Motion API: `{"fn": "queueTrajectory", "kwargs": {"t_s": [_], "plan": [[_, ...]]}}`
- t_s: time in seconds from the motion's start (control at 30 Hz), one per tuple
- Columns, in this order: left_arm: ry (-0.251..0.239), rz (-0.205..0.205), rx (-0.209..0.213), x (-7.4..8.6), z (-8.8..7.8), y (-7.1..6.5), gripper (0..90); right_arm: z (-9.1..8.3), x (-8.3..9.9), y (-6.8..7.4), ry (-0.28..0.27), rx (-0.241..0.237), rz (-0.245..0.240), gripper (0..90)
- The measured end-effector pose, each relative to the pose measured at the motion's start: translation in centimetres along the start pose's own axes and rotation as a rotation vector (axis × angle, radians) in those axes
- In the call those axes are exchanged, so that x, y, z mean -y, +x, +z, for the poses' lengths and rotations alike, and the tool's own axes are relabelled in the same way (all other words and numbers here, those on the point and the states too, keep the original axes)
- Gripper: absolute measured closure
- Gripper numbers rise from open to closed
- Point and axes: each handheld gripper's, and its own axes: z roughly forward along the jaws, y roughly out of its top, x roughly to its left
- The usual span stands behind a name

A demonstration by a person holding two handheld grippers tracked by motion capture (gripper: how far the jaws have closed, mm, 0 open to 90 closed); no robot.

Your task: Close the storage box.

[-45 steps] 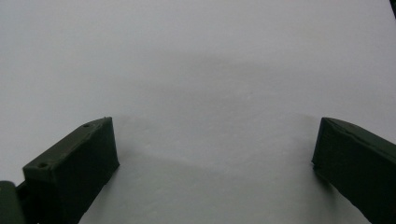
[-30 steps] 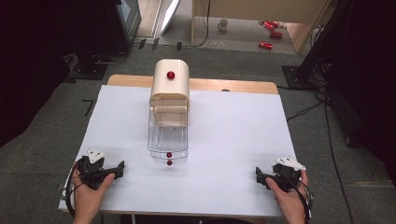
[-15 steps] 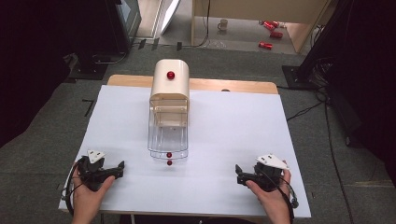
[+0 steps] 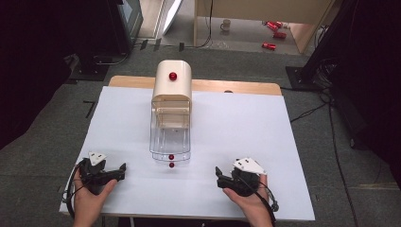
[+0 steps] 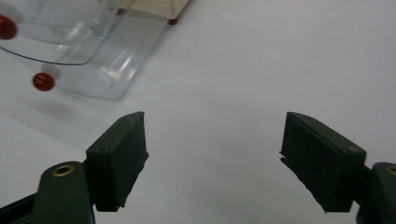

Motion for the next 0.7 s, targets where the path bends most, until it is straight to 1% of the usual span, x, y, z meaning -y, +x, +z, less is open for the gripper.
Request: {"fn": "queueTrajectory", "kwargs": {"t_s": [0.03,0.07,0.1,0.13,0.3,0.4,0.43,0.47,0.53,0.6,0.67,0.7], "plan": [[0.000,0.000,0.000,0.0,0.0,0.0,1.2,0.2,-0.2,0.8,-0.006,-0.022,-0.004,25.8],[0.000,0.000,0.000,0.0,0.0,0.0,1.2,0.2,-0.2,0.8,-0.006,-0.022,-0.004,25.8],[0.000,0.000,0.000,0.0,0.0,0.0,1.2,0.3,-0.4,1.4,-0.015,-0.033,-0.002,28.7],[0.001,0.001,0.000,0.0,0.0,0.0,1.2,0.3,-0.5,1.7,-0.021,-0.041,-0.003,29.7],[0.000,0.001,-0.001,0.0,0.0,0.0,1.2,0.9,-1.1,3.3,-0.032,-0.056,-0.011,34.6],[0.000,0.001,-0.001,0.0,0.0,0.0,1.2,1.1,-1.3,3.9,-0.035,-0.061,-0.019,36.6],[0.000,0.001,-0.001,0.0,0.0,0.0,1.2,1.3,-1.5,4.6,-0.041,-0.067,-0.019,38.6],[-0.001,0.001,-0.001,0.0,0.0,0.0,1.2,1.4,-1.7,4.9,-0.040,-0.071,-0.019,39.6],[-0.001,0.000,-0.001,0.0,0.0,0.0,1.2,1.5,-1.8,5.1,-0.039,-0.073,-0.021,40.9],[-0.001,0.000,-0.001,0.0,0.0,0.0,1.2,1.8,-2.1,5.8,-0.034,-0.090,-0.014,43.1],[-0.001,0.000,-0.001,0.0,0.0,0.0,1.2,1.9,-2.5,6.9,-0.041,-0.111,-0.020,45.4],[-0.001,0.001,-0.002,0.0,0.0,0.0,1.2,2.0,-2.5,7.2,-0.043,-0.117,-0.021,46.1]]}}
